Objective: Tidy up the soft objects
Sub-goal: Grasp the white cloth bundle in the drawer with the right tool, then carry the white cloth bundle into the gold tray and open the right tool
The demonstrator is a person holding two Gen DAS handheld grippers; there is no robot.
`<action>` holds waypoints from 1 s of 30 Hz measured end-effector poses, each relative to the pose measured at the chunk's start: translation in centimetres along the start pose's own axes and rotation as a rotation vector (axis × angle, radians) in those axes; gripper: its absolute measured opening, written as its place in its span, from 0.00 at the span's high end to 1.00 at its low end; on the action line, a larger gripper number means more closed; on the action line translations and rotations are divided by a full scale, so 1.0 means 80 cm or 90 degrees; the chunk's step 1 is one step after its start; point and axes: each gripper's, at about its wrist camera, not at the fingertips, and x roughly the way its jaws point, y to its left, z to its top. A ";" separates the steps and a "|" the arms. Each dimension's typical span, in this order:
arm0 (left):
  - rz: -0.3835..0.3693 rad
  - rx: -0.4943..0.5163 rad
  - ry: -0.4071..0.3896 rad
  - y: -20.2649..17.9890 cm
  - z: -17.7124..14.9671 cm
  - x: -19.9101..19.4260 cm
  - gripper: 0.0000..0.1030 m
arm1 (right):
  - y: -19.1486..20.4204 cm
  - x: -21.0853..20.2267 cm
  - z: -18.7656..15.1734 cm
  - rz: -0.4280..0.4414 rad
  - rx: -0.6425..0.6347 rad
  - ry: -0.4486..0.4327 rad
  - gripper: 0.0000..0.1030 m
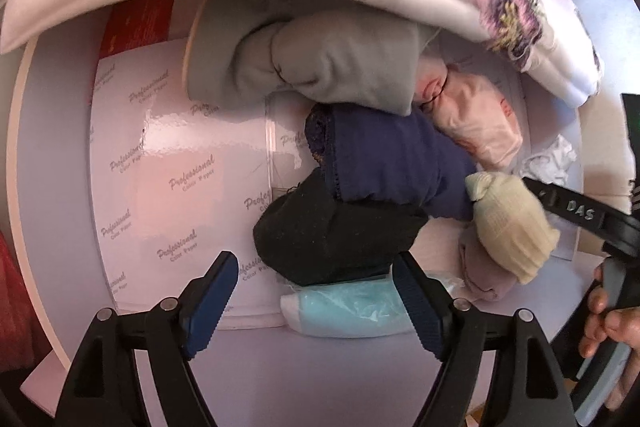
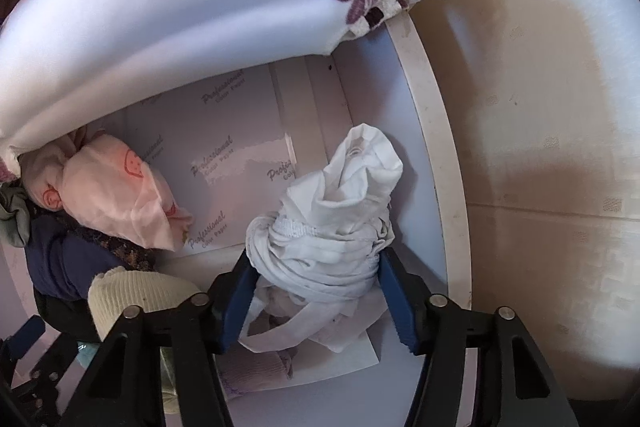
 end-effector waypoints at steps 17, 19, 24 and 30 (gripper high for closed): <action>0.033 0.034 0.024 -0.001 -0.007 0.010 0.61 | 0.028 -0.043 -0.034 0.034 -0.049 -0.029 0.45; 0.039 0.037 0.024 -0.002 -0.010 0.007 0.64 | 0.033 -0.055 -0.041 0.031 -0.061 -0.043 0.45; 0.053 0.011 0.030 0.008 -0.014 0.006 0.64 | 0.037 -0.087 -0.055 0.039 -0.081 -0.075 0.45; 0.050 0.004 0.031 0.013 -0.016 0.009 0.64 | 0.042 -0.123 -0.078 0.081 -0.100 -0.111 0.45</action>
